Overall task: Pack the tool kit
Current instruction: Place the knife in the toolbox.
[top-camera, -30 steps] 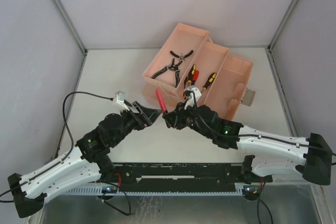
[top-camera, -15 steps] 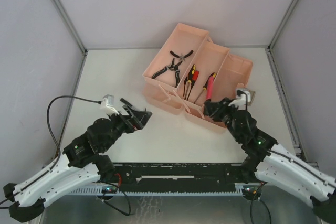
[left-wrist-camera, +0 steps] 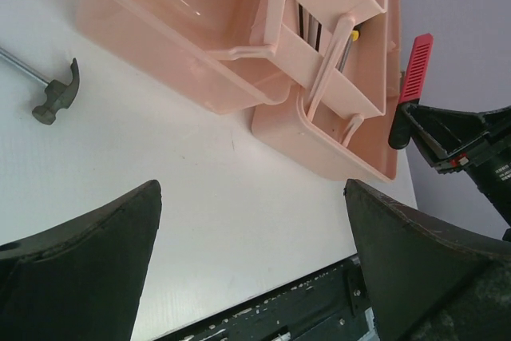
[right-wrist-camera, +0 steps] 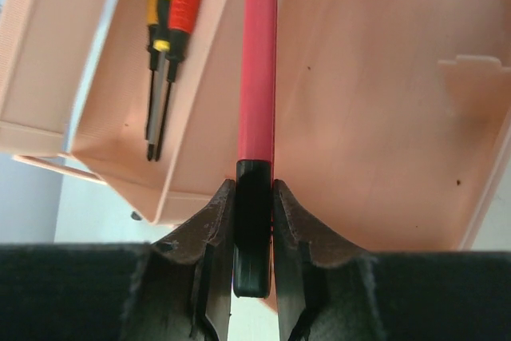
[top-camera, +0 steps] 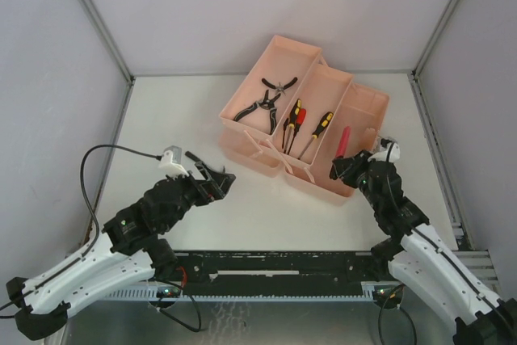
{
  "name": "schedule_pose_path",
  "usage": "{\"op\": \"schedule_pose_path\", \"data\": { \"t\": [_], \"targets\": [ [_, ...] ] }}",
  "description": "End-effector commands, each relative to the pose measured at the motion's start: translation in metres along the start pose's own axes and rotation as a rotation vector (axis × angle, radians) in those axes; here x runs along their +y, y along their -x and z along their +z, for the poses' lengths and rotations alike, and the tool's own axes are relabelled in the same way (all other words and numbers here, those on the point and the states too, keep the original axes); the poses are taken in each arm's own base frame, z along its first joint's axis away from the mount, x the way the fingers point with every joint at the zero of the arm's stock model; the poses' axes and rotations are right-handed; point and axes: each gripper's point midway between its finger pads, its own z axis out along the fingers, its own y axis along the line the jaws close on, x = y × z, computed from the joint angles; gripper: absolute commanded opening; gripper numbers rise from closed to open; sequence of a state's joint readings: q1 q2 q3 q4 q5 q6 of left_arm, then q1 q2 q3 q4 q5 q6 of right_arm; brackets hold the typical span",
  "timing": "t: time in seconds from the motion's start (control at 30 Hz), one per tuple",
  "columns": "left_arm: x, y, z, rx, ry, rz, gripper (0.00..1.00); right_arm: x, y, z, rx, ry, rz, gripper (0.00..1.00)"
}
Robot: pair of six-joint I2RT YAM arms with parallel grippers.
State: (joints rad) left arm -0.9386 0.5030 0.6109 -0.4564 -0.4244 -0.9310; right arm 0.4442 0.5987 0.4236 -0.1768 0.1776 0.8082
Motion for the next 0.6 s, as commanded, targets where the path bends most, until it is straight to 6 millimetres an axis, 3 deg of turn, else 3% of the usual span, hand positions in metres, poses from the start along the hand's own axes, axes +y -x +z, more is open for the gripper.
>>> {"op": "schedule_pose_path", "data": {
  "t": [0.0, 0.23, 0.57],
  "targets": [
    [-0.010, 0.012, -0.003, -0.026, -0.015, 0.012, 1.00, -0.001, 0.000, 0.010, 0.006, -0.012, 0.016, 0.00],
    [-0.008, 0.015, -0.005, -0.034, -0.006, 0.020, 1.00, -0.019, 0.001, 0.038, 0.018, -0.081, -0.002, 0.00],
    [-0.006, 0.013, -0.003, -0.028, 0.008, 0.012, 1.00, -0.017, 0.002, 0.085, 0.093, -0.068, 0.022, 0.00]
  ]
}}
